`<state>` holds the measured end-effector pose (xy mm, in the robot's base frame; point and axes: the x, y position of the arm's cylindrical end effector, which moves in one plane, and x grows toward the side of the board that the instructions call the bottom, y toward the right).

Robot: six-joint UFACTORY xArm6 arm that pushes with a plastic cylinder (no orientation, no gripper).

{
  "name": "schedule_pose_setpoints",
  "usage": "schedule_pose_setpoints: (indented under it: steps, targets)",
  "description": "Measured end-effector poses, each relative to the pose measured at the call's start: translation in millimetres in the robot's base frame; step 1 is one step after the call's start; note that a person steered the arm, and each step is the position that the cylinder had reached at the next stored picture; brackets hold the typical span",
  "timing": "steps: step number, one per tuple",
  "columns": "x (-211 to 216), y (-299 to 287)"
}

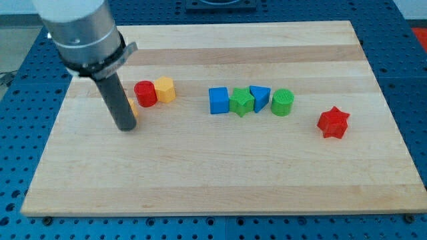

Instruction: Move the yellow heart to the left side of the red circle

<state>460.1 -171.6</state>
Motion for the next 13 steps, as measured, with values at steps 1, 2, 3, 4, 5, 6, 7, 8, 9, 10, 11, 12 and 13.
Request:
schedule_pose_setpoints:
  steps: [1, 2, 3, 4, 5, 6, 7, 8, 9, 10, 11, 12, 13]
  targets:
    - [-2, 0]
    - [-2, 0]
    - [0, 0]
    - [-6, 0]
    - [-7, 0]
    - [-15, 0]
    - [-18, 0]
    - [-19, 0]
    - [-13, 0]
    - [29, 6]
    - [107, 73]
    - [105, 164]
    - [105, 170]
